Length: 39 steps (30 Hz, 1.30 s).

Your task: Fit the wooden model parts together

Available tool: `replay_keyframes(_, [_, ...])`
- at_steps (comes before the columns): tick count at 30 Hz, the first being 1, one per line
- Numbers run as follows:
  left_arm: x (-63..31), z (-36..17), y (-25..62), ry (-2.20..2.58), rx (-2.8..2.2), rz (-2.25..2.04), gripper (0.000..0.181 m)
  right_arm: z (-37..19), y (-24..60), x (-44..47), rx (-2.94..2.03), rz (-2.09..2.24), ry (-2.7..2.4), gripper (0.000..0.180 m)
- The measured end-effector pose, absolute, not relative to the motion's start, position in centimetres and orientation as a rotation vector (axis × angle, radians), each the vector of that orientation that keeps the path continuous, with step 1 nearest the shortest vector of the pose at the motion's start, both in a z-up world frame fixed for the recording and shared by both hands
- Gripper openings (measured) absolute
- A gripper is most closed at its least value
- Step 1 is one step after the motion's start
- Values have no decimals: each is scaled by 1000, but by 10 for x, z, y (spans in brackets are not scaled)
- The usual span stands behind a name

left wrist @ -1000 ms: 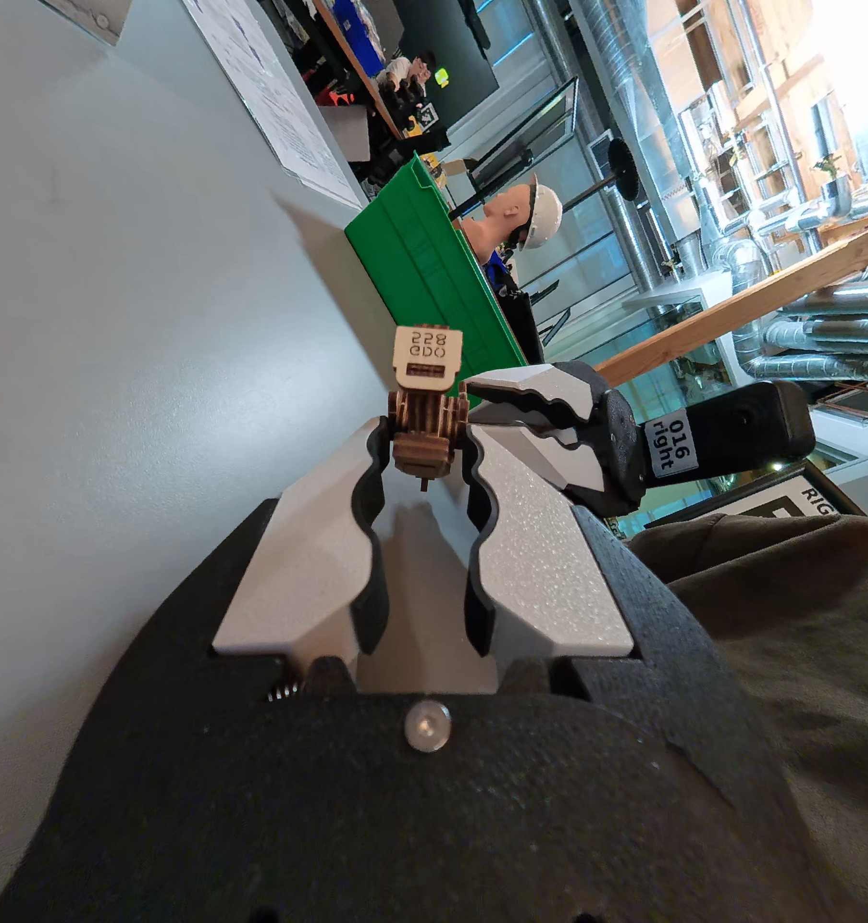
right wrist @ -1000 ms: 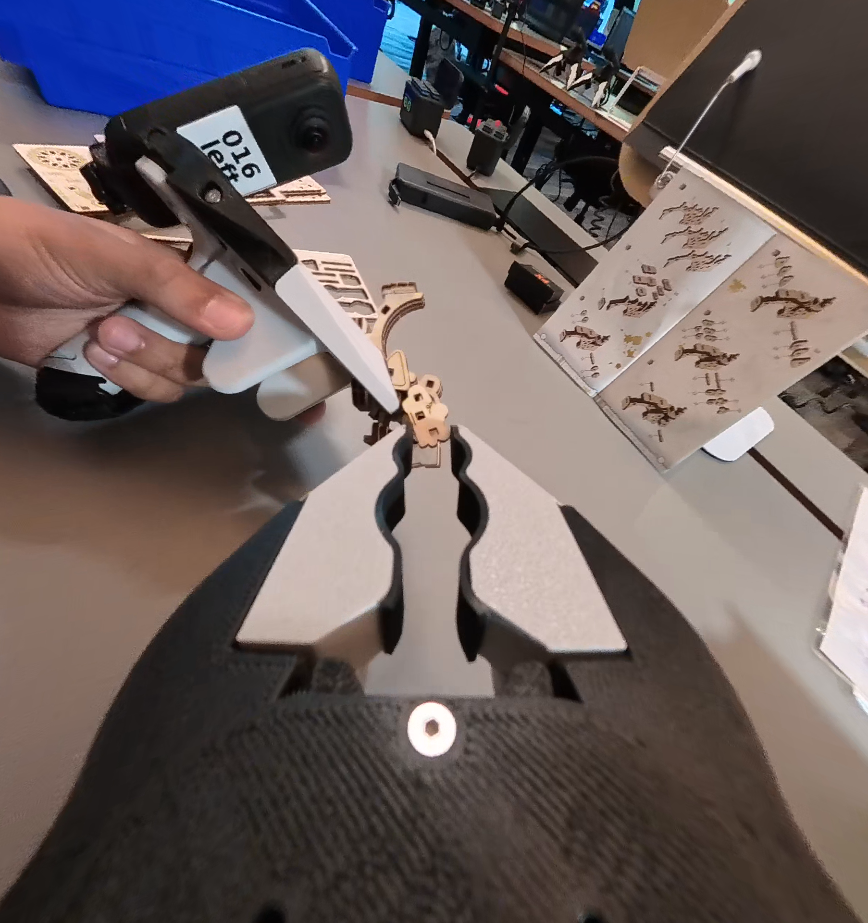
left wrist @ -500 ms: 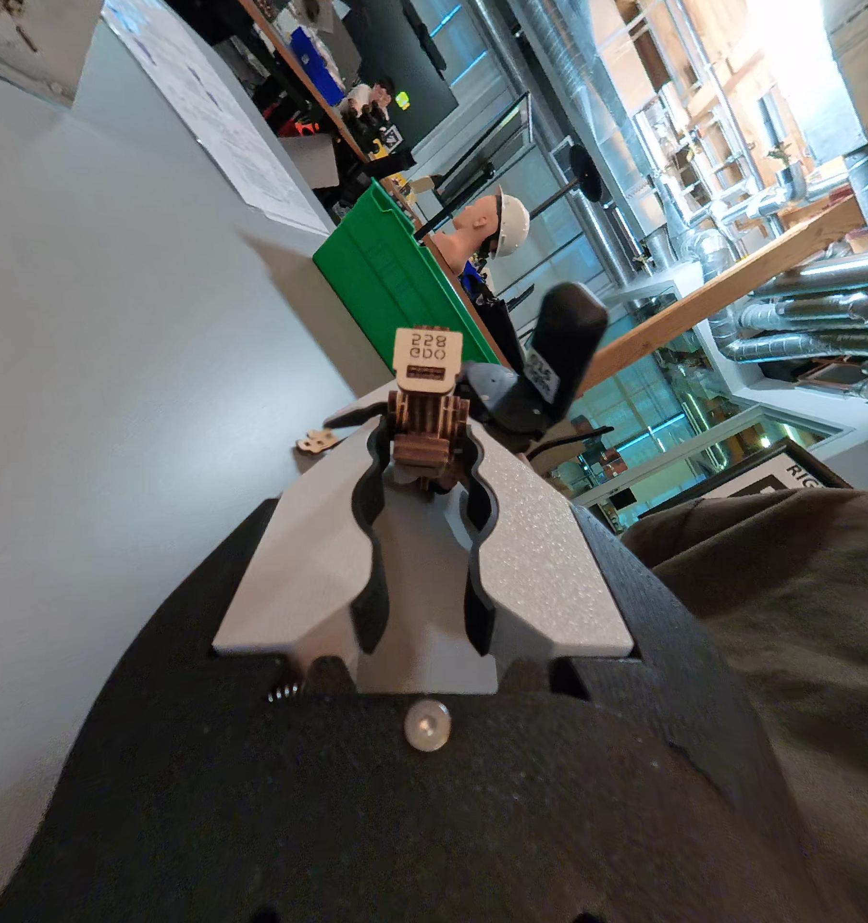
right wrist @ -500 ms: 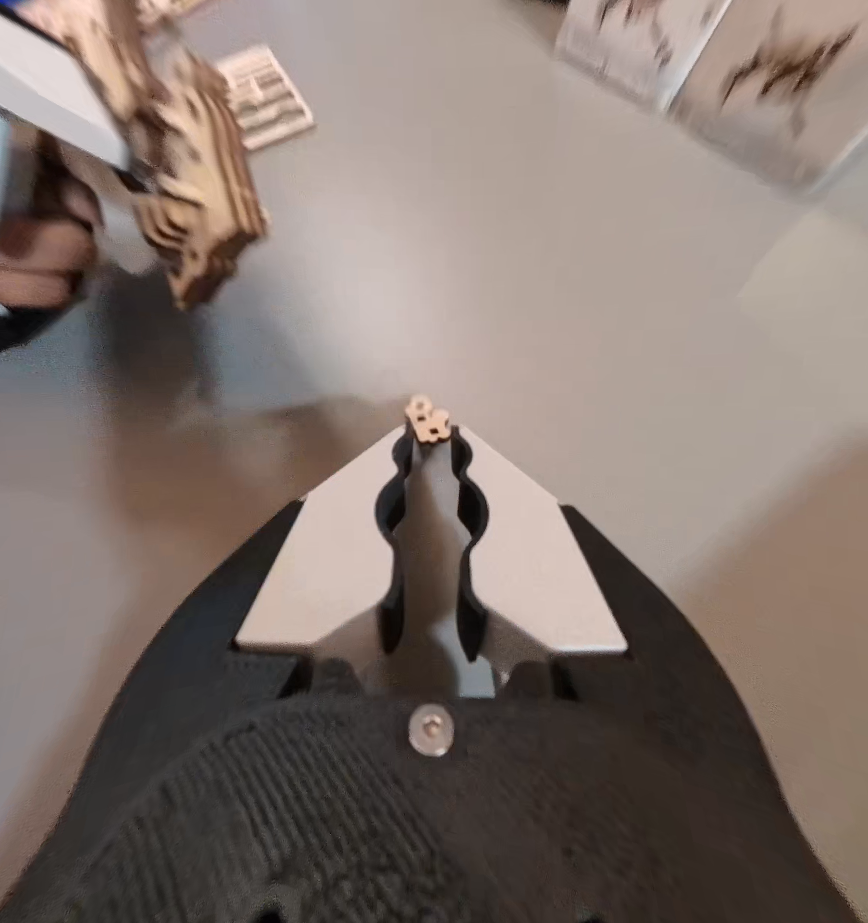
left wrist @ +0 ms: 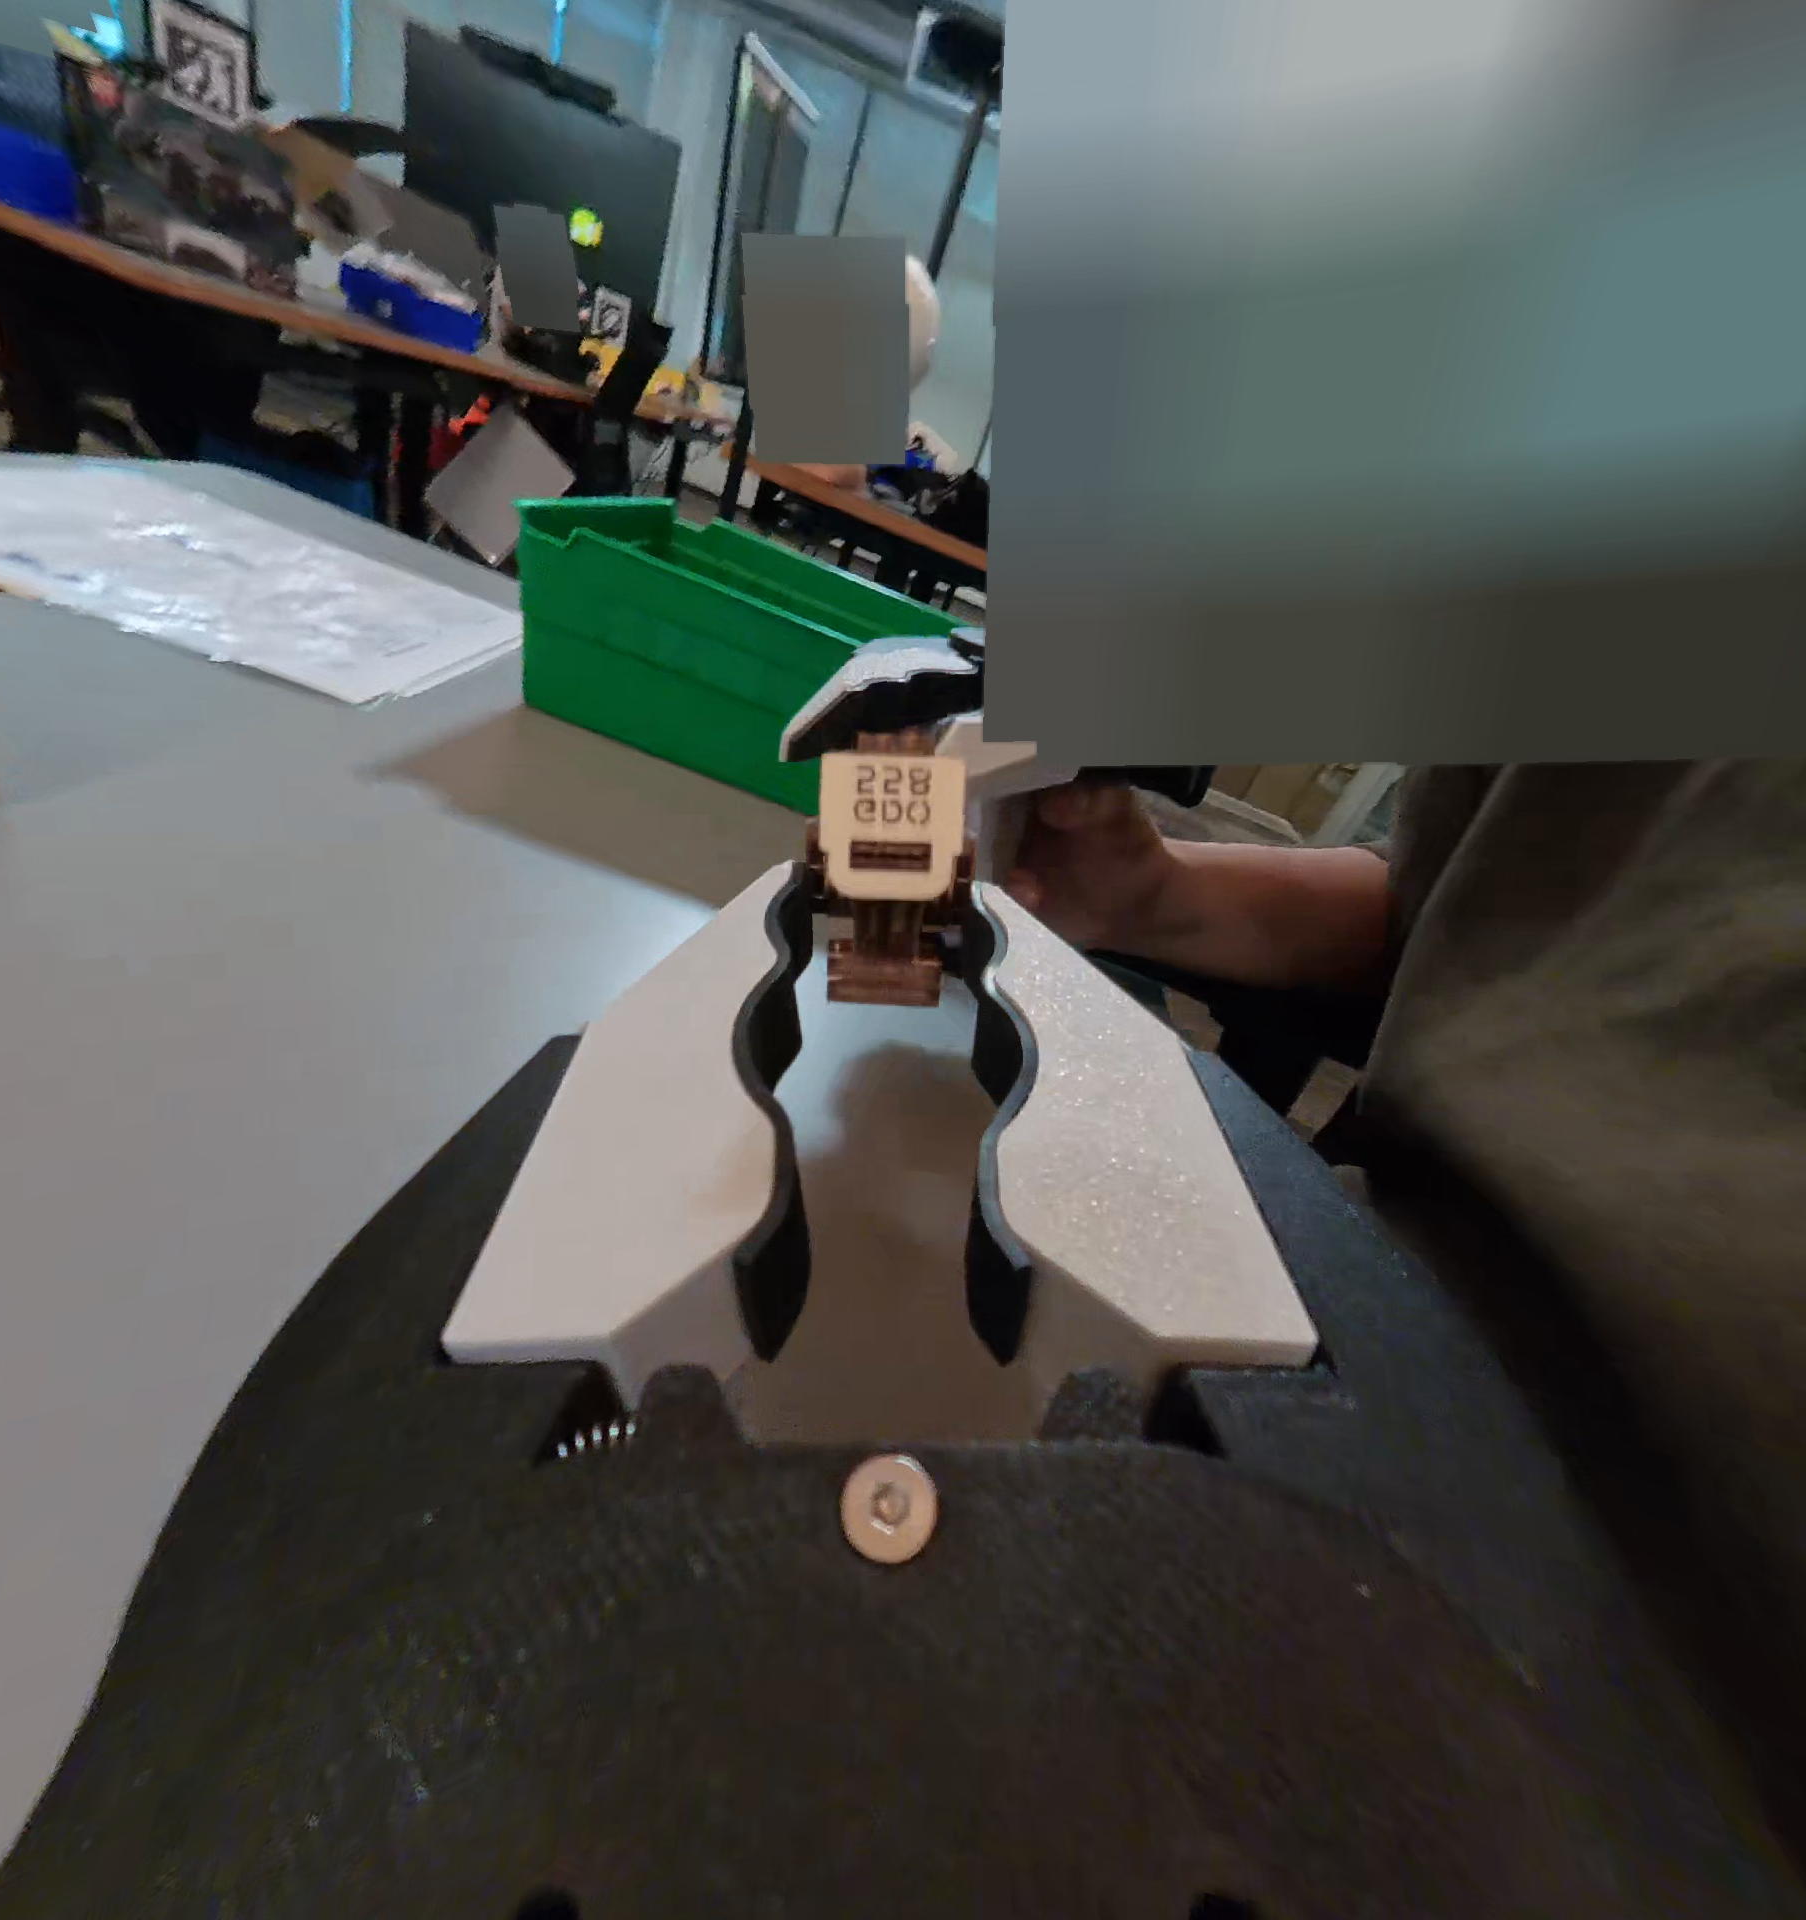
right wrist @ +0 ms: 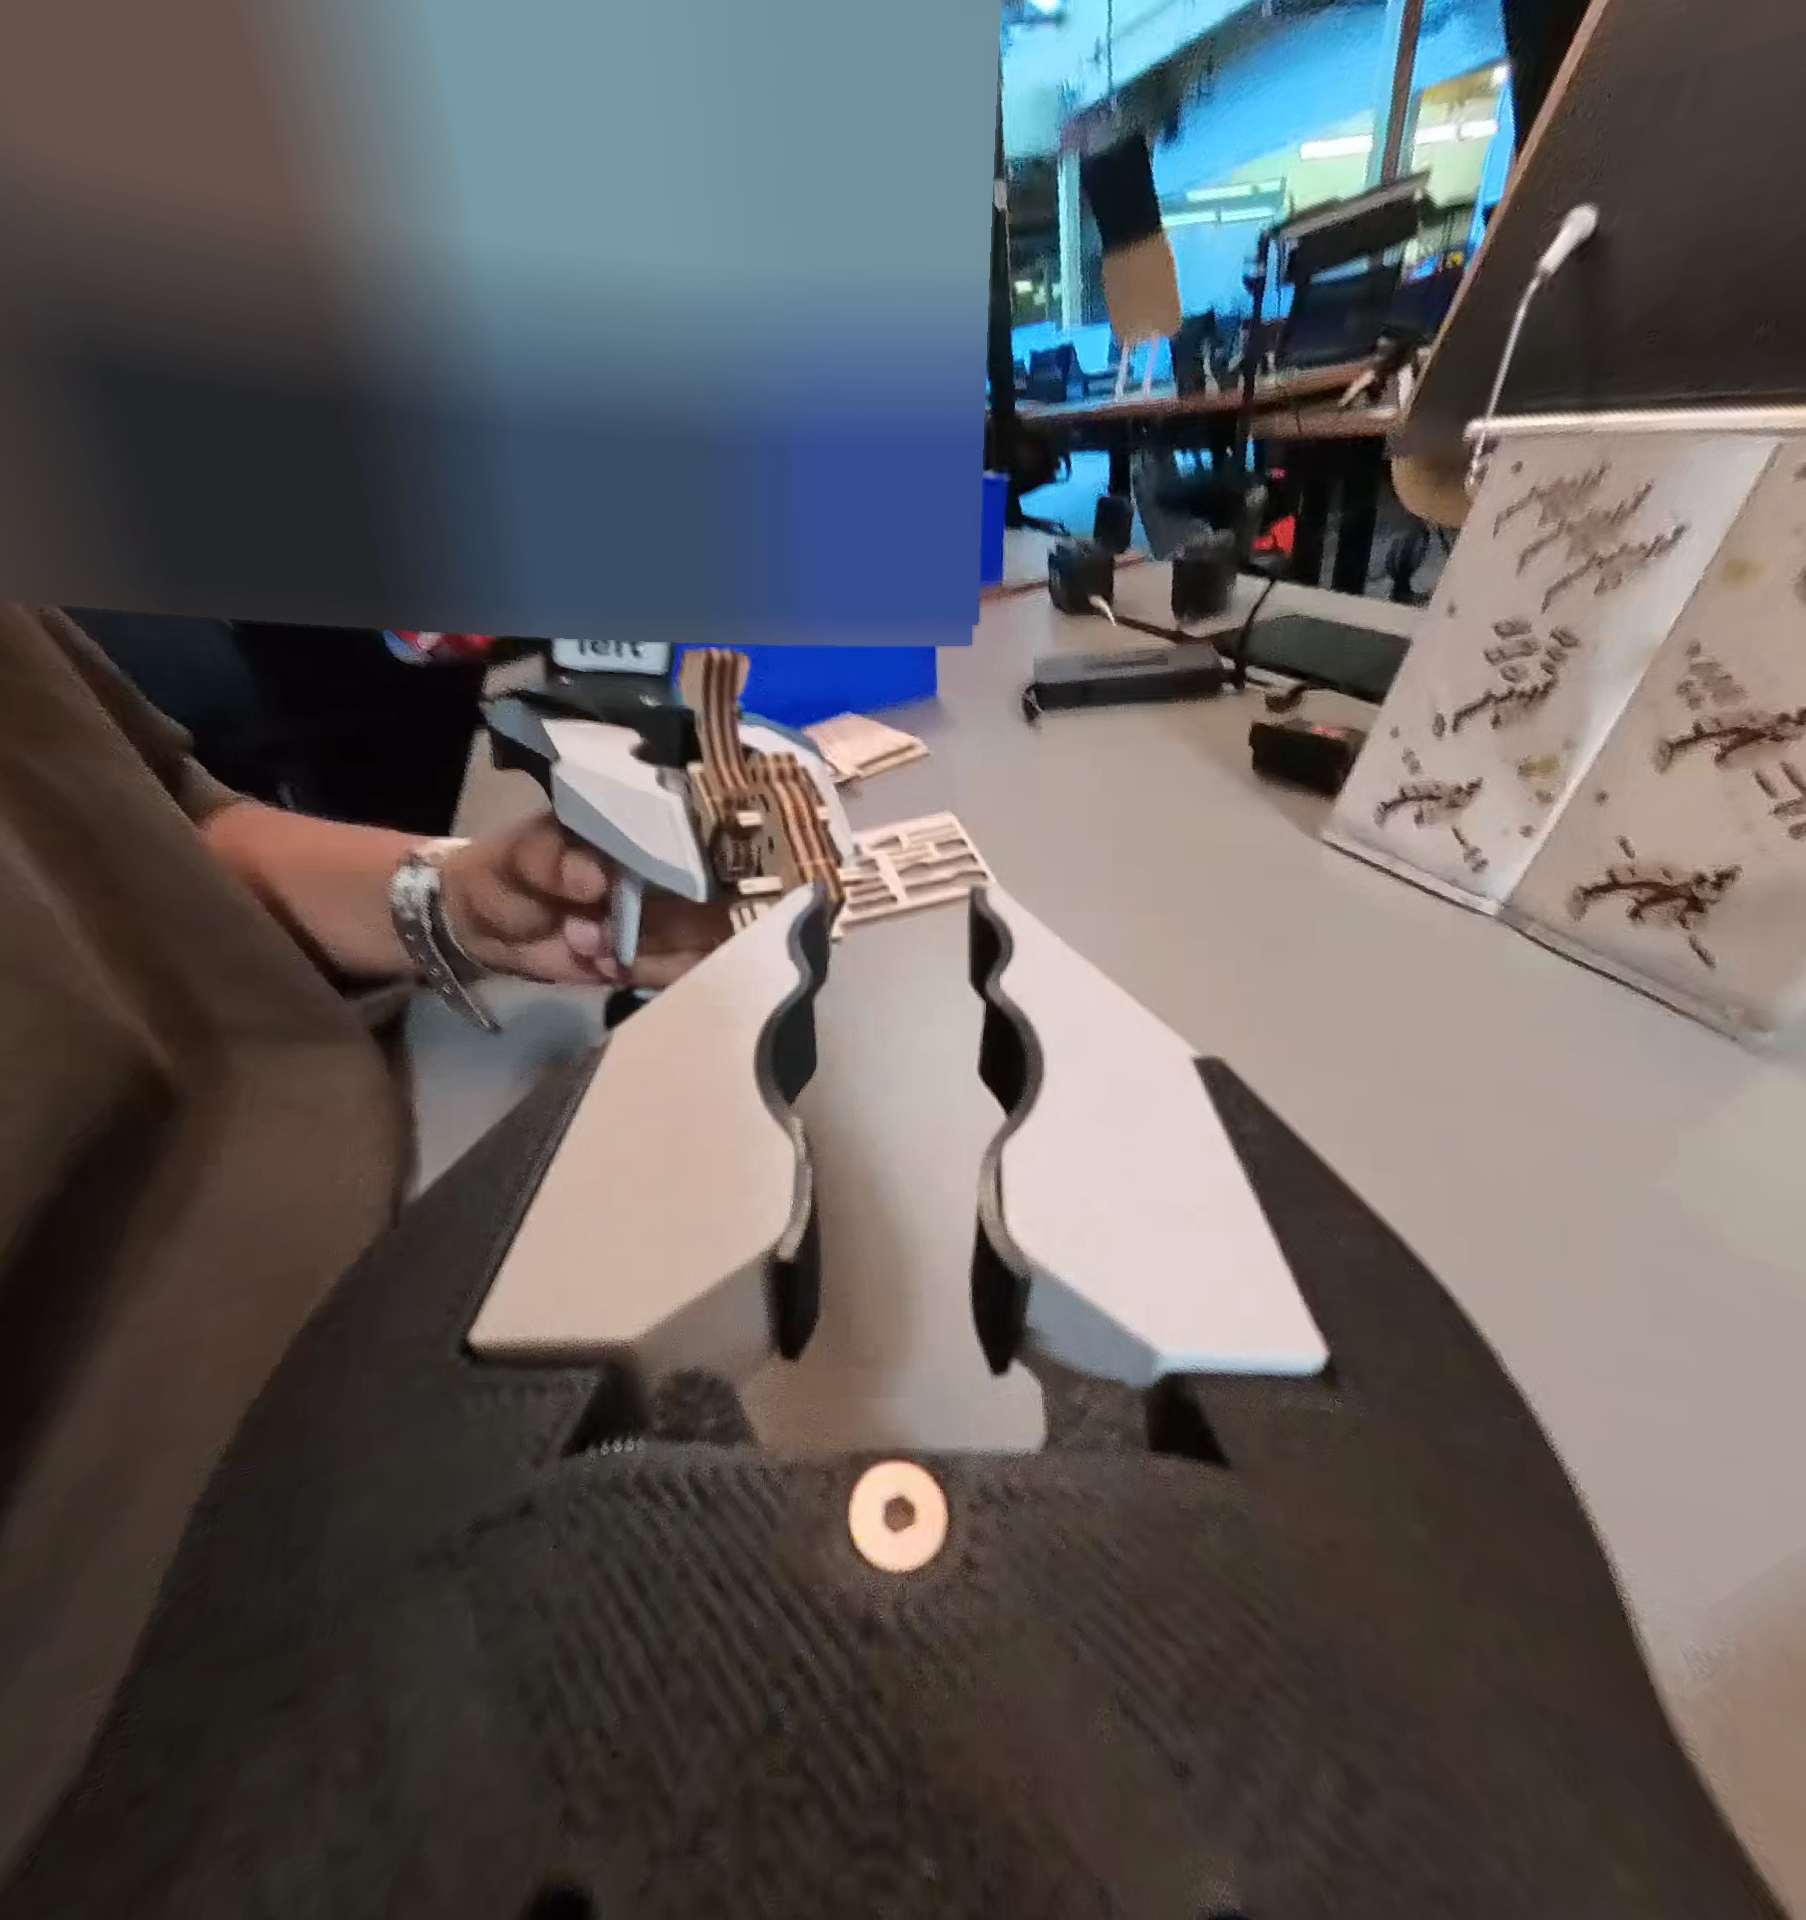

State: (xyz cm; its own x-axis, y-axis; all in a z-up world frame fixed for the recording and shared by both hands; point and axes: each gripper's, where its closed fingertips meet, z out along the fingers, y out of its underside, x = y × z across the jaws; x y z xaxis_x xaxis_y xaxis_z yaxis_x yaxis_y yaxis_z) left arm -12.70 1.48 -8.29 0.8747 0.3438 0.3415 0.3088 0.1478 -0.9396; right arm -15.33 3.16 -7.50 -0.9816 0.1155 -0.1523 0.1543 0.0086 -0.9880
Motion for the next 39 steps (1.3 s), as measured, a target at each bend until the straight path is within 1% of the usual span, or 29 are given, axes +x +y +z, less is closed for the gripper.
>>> replay_keyframes(1, [-125,-81,15,-540,-1433,13,26,-73,32,-151,294,-2168,2187,25])
replay_keyframes(4, [-124,-80,16,-522,-1436,-5,25,-71,34,-148,296,-2136,2125,32])
replay_keyframes(8, [-118,-79,19,-458,-1465,11,26,-56,37,-138,269,-2156,1973,36])
replay_keyframes(14, [-103,-84,29,-357,-1536,-3,26,-69,22,-112,168,-2008,2029,34])
replay_keyframes(18, [-97,-82,30,-329,-1527,-50,26,-68,23,-104,141,-1977,1985,25])
replay_keyframes(22, [-90,-81,31,-300,-1522,-107,26,-68,21,-97,110,-1940,1950,30])
replay_keyframes(26, [-87,-81,32,-286,-1516,-131,26,-66,18,-93,106,-1937,1924,20])
replay_keyframes(39, [-87,-78,31,-291,-1497,-140,26,-65,18,-94,115,-1958,1924,19])
